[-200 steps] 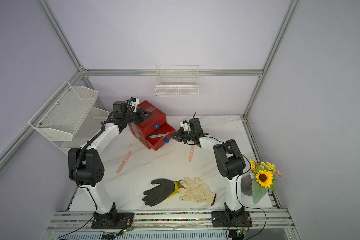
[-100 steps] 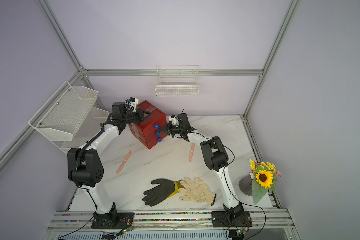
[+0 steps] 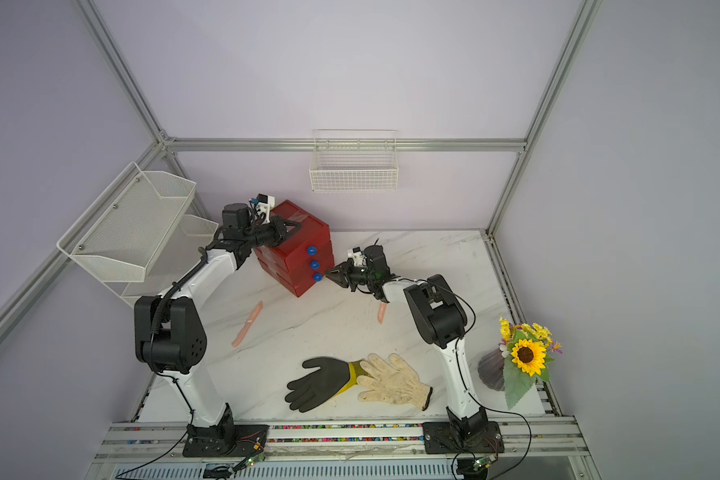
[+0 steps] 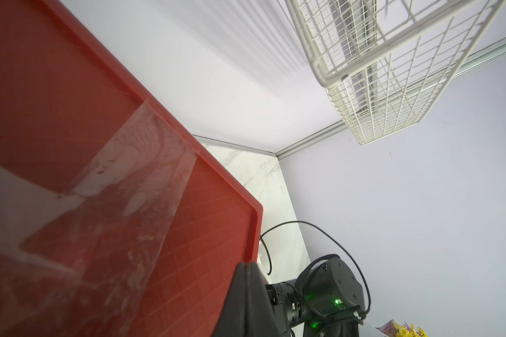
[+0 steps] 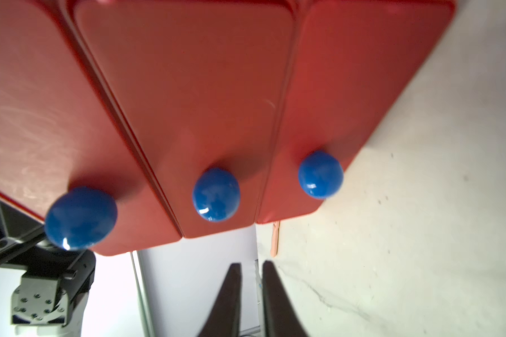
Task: Place the fruit knives into the drawer by color
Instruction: Close the drawer in the storage box, then open the drawer in the storage box.
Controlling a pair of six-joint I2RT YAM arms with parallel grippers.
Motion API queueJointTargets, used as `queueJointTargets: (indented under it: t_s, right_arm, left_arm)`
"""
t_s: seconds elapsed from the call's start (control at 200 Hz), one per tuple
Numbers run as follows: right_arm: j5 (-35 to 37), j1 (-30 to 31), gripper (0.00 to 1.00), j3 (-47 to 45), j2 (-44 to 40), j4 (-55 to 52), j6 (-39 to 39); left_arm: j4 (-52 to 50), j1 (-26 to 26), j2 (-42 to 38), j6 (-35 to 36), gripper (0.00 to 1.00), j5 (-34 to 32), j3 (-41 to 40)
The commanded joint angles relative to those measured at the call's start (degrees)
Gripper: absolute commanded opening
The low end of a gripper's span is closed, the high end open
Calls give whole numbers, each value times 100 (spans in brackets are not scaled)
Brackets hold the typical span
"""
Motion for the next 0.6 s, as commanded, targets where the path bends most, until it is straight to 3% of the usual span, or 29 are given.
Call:
queueJointTargets:
  t_s: [0.0,0.05,0.165,0.335,0.595]
  right_arm:
    - [27,46,69,-238,13,980,498]
    - [2,44,75,-183,102,975,558]
    - [9,62,76,11,279,705,526]
    - [83,55,72,163,571,697,681]
    - [212,116,68,718,872,97,327]
  left_arm:
    - [-529,34,278,-116,0,-29,-229]
    - [-522,34,285,-127,0,-23,-222]
    - [-527,34,300,-146,0,-23,-220]
    - [-526,32,316,-174,0,-25,-237]
    - [-489,35,341,-225,0,-6,-255]
